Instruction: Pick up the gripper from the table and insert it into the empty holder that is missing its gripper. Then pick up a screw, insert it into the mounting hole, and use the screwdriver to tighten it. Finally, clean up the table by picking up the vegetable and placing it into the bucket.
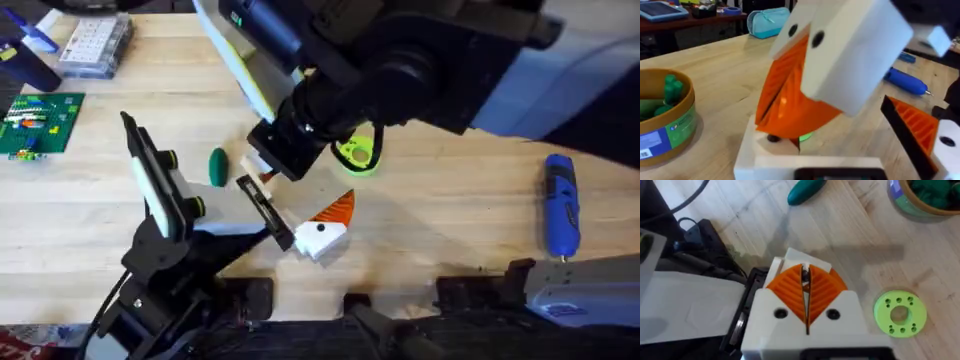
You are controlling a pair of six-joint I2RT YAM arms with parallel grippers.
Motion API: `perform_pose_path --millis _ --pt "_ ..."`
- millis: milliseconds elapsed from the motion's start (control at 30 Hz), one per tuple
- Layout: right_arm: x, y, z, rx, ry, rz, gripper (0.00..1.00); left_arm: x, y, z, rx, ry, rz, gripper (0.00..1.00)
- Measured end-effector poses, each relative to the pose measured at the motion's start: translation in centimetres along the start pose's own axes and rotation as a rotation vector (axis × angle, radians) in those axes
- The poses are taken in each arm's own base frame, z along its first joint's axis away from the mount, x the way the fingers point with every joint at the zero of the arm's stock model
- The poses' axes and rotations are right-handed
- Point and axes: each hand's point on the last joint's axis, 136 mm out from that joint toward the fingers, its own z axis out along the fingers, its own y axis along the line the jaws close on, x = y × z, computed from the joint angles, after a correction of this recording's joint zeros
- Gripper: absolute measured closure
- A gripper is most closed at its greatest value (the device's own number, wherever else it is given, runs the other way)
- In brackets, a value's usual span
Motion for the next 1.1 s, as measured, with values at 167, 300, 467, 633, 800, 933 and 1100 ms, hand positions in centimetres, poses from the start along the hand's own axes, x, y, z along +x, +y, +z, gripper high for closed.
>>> perform_pose_path --millis 167,300,467,633,800,933,1100 --pt "0.04 0.11 0.00 -0.010 0.002 0.001 0.995 0.01 0.00 0.00 0.000 0.000 -0.004 0.010" --pt "0.04 0.16 0.00 -0.013 0.003 0.002 0.995 0.00 0.00 0.00 0.000 0.000 -0.004 0.010" --pt "0.05 0.15 0.00 -0.013 0.003 0.002 0.995 0.00 0.00 0.00 0.000 0.000 -0.004 0.010" --pt "0.04 0.03 0.00 -0.005 0.002 0.002 0.995 0.00 0.00 0.00 0.000 0.000 -0.004 0.010" --pt "-0.11 0.04 0.02 -0.004 -0.004 0.000 0.995 -0.01 0.05 0.00 -0.003 0.000 -0.003 0.010" --pt "-0.18 0.01 0.15 -0.003 -0.005 0.000 0.995 -0.01 0.20 0.00 -0.012 -0.001 -0.004 0.010" --pt "-0.25 0.02 0.17 -0.003 -0.008 0.002 0.995 -0.01 0.27 0.00 -0.015 -0.001 -0.004 0.010"
